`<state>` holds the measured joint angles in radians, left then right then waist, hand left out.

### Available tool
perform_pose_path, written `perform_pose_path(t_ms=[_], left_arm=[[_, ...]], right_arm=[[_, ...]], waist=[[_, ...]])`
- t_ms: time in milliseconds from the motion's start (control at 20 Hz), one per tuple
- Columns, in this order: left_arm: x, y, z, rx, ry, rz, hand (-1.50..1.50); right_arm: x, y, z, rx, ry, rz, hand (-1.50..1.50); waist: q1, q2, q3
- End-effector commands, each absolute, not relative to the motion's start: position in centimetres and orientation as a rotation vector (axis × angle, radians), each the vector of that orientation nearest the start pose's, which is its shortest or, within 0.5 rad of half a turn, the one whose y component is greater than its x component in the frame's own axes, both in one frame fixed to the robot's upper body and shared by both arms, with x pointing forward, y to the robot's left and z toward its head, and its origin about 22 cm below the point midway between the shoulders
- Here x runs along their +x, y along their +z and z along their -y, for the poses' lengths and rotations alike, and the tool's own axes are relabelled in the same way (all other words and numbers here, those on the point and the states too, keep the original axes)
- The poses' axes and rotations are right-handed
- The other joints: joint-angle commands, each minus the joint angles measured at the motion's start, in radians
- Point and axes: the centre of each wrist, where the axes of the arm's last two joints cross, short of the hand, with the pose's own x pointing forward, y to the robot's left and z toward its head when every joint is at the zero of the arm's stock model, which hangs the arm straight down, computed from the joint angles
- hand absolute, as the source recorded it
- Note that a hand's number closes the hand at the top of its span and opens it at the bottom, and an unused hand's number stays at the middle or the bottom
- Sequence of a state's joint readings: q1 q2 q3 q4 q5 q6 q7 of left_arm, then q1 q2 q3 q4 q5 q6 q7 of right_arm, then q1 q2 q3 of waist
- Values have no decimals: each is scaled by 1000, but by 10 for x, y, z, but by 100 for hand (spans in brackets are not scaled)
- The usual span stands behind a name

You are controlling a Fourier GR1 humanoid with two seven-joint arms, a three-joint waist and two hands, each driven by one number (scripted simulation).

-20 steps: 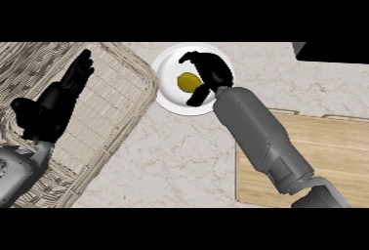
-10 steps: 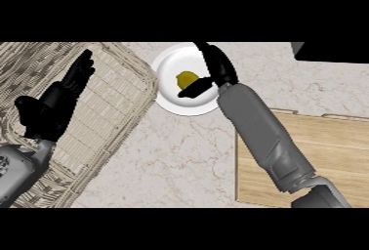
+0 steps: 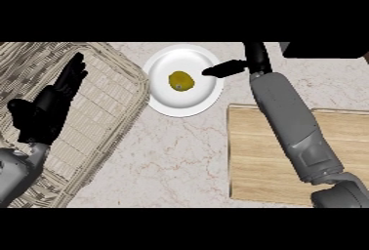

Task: Pick the lemon from the tray and place it in the plate

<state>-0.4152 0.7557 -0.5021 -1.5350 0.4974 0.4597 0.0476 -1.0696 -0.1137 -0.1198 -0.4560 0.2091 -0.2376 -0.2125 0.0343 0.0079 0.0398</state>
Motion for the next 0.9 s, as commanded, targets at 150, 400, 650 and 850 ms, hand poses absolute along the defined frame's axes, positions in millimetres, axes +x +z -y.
perform_pose_path(t_ms=[150,400,650,850], left_arm=[[293,65,-246,188,-232,1571,0],[284,56,-242,201,-256,1577,0],[291,61,-244,209,-257,1586,0],[296,71,-248,192,-257,1591,0]], right_arm=[[450,80,232,-273,296,1701,-150],[442,75,283,-290,309,1702,-150],[443,80,293,-266,305,1712,-150],[438,86,325,-279,304,1709,-150]], waist=[[-17,13,-39],[-3,17,-38],[-1,16,-39],[7,21,-38]])
